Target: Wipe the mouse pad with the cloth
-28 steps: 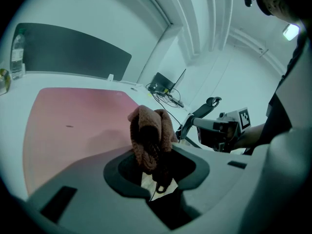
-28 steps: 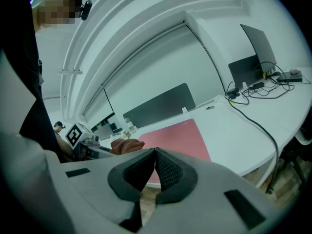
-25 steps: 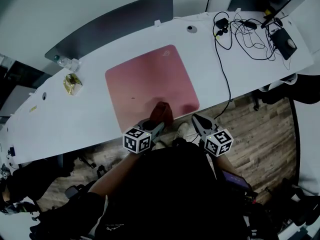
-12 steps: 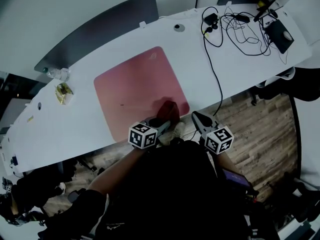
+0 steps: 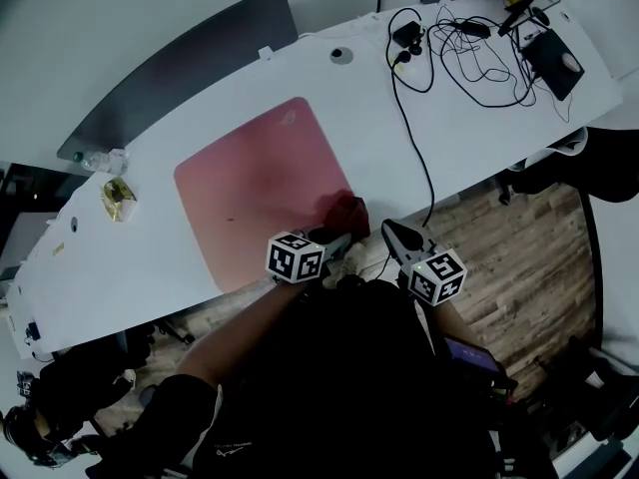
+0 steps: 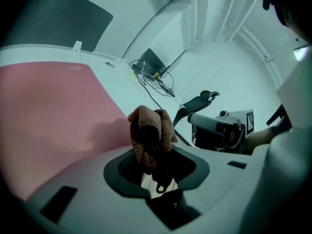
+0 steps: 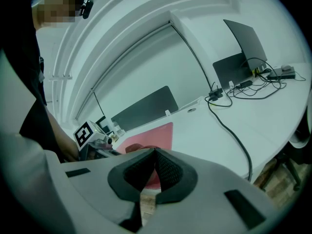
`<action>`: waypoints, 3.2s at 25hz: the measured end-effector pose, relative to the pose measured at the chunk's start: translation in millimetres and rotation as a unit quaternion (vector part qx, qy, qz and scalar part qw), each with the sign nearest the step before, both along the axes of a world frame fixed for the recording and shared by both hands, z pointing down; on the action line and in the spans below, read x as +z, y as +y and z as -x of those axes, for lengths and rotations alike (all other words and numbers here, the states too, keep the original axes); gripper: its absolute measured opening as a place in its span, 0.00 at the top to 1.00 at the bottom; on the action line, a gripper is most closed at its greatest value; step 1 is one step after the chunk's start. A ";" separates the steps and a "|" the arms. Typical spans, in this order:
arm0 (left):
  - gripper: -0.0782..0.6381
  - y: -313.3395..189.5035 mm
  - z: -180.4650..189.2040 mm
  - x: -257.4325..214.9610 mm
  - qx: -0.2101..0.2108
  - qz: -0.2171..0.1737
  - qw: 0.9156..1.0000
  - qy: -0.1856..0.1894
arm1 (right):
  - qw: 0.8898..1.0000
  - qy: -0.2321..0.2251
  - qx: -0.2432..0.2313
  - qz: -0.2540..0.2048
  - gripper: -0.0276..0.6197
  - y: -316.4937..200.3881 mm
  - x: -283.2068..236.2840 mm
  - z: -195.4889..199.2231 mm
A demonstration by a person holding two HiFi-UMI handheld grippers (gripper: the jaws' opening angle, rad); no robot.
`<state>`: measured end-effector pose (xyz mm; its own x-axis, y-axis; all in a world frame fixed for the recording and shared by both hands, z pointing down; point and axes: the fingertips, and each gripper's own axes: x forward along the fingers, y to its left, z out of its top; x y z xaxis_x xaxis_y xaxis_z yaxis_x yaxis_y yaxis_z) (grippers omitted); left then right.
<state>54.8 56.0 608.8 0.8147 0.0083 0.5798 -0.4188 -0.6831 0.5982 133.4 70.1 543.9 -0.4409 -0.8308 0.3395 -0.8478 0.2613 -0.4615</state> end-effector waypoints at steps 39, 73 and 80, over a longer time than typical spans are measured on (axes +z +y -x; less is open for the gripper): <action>0.72 -1.6 117.0 33.3 -0.101 0.080 0.988 -0.079 | 0.995 0.012 -0.097 0.004 0.92 -18.4 -5.8 85.9; 0.72 0.5 330.8 27.8 -0.278 0.064 0.953 -0.102 | 0.973 0.024 -0.230 0.007 0.92 -57.4 -11.3 207.8; 0.72 -2.6 375.6 29.4 -0.313 0.060 0.940 -0.120 | 0.972 0.031 -0.232 0.001 0.92 -63.4 -13.0 212.5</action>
